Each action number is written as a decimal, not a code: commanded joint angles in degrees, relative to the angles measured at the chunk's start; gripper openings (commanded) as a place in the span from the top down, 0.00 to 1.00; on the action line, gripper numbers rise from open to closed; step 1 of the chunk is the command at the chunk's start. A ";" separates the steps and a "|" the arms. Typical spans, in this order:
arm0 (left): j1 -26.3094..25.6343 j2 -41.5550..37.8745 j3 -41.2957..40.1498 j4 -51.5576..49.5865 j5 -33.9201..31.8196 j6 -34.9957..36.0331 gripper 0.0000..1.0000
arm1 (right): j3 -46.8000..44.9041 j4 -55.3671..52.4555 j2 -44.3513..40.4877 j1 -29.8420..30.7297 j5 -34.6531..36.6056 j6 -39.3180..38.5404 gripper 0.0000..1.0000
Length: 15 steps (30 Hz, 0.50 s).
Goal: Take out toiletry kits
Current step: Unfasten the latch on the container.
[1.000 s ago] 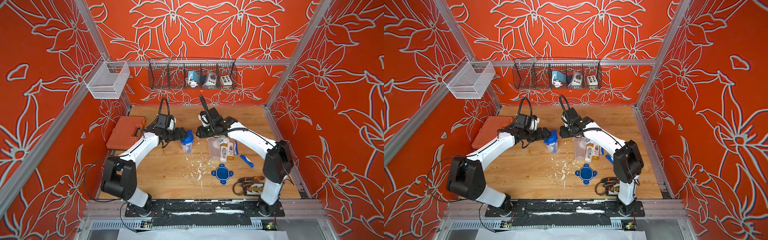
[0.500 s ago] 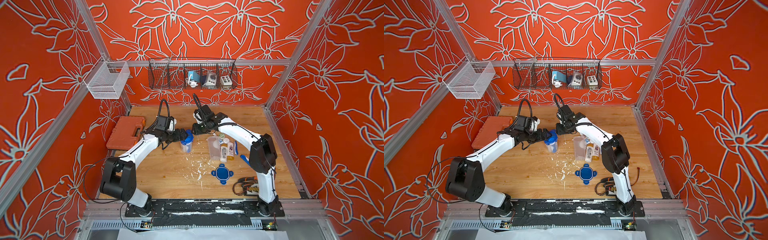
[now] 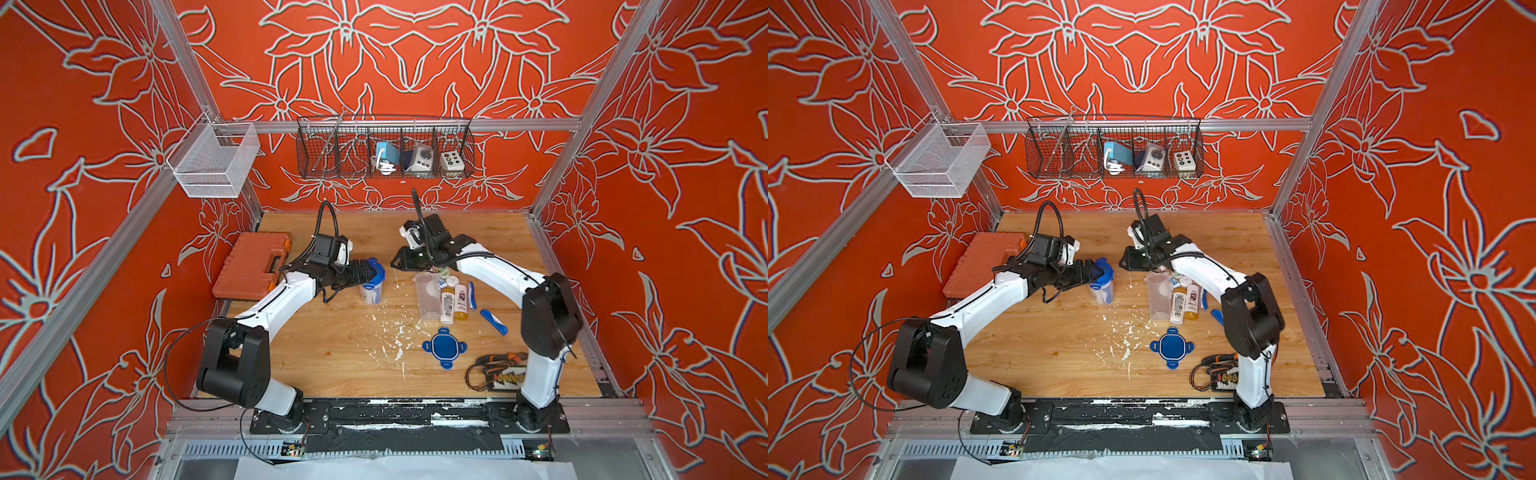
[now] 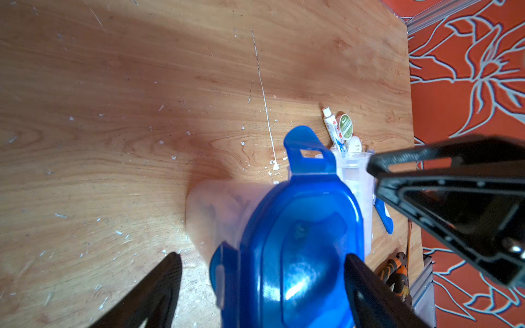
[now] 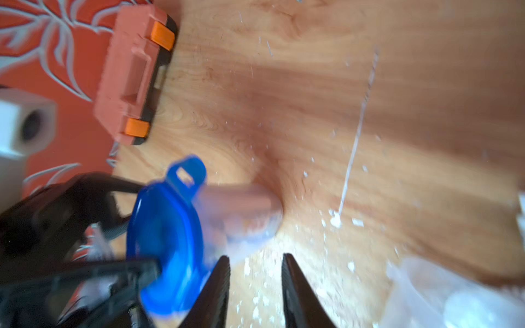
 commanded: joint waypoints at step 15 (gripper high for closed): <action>0.09 0.20 -2.53 -2.06 -2.97 0.89 0.19 | -20.66 69.22 9.06 -1.34 -25.31 37.77 0.40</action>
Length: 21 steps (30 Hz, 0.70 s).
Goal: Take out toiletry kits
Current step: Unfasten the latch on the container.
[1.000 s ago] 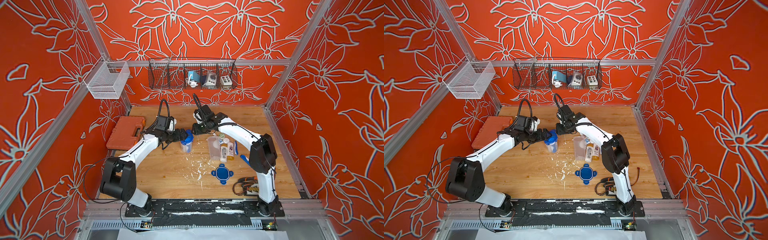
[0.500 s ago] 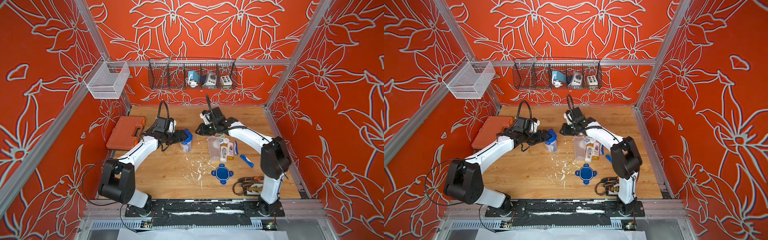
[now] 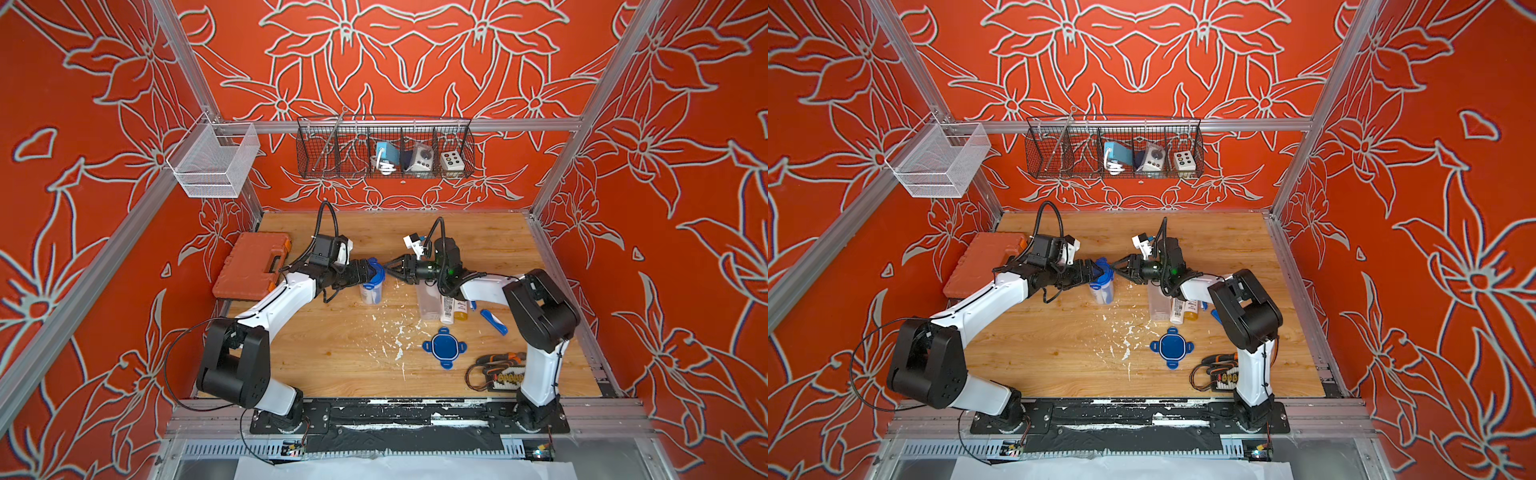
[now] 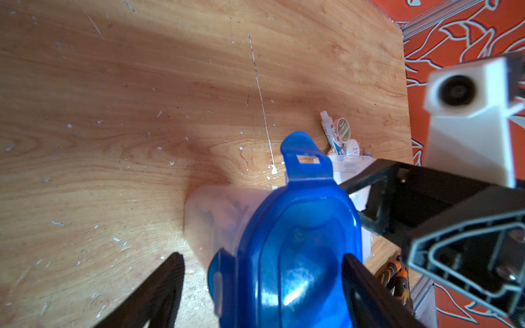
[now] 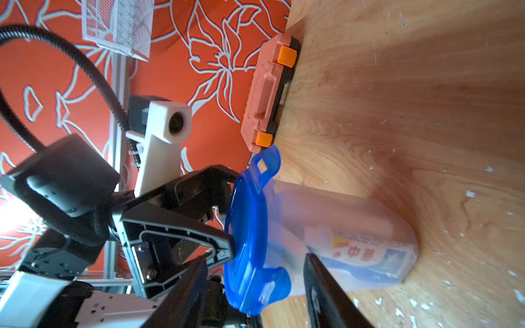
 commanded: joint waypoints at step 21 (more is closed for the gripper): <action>0.09 0.69 -3.81 -3.38 -3.77 0.50 0.21 | -4.41 19.10 3.48 2.46 -2.54 12.32 0.45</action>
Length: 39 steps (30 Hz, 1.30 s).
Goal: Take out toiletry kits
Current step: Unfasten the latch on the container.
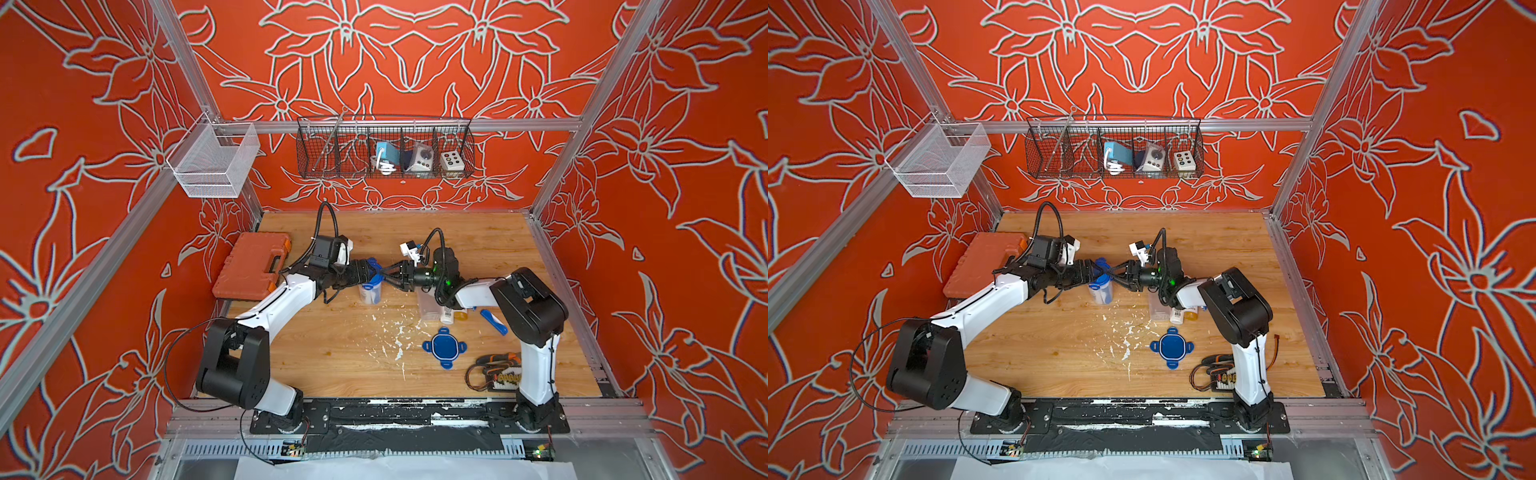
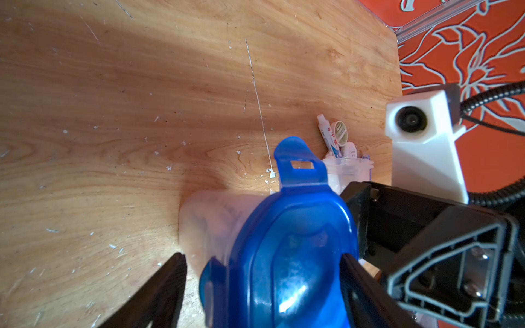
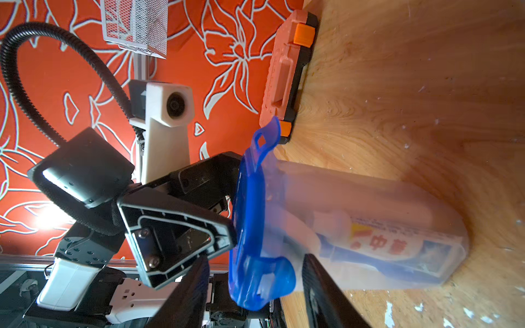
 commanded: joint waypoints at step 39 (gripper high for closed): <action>-0.08 -3.06 -3.29 -5.69 -3.71 -2.32 0.04 | -2.49 -59.05 -27.70 -1.24 20.30 -34.18 0.56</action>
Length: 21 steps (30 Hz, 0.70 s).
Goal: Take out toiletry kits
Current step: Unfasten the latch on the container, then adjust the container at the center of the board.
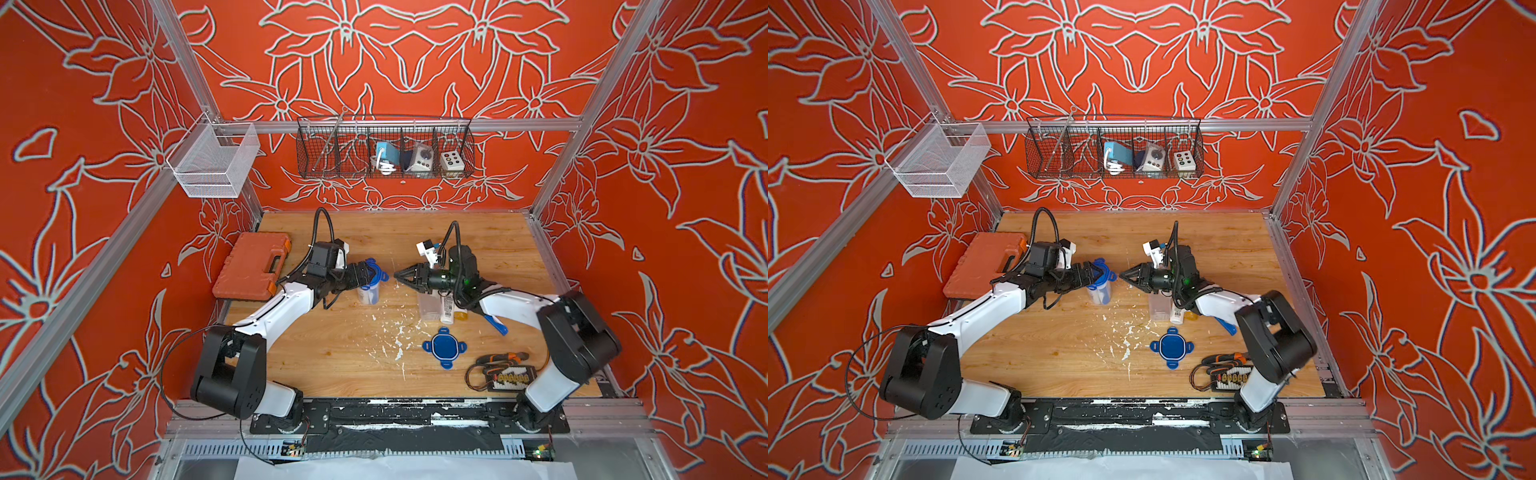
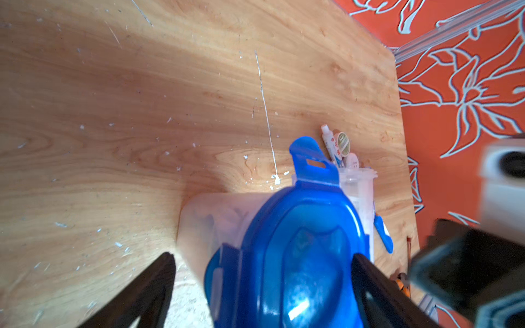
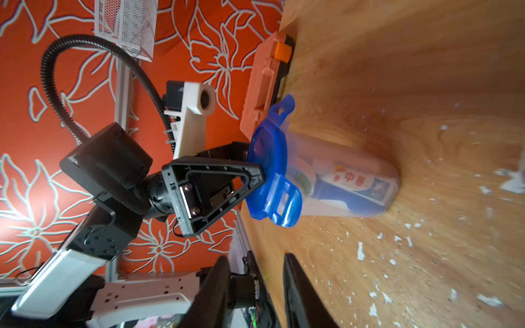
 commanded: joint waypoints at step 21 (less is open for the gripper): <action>0.67 1.75 7.02 -12.99 -8.51 6.07 0.15 | 26.42 -50.74 8.14 19.46 47.31 -31.72 0.41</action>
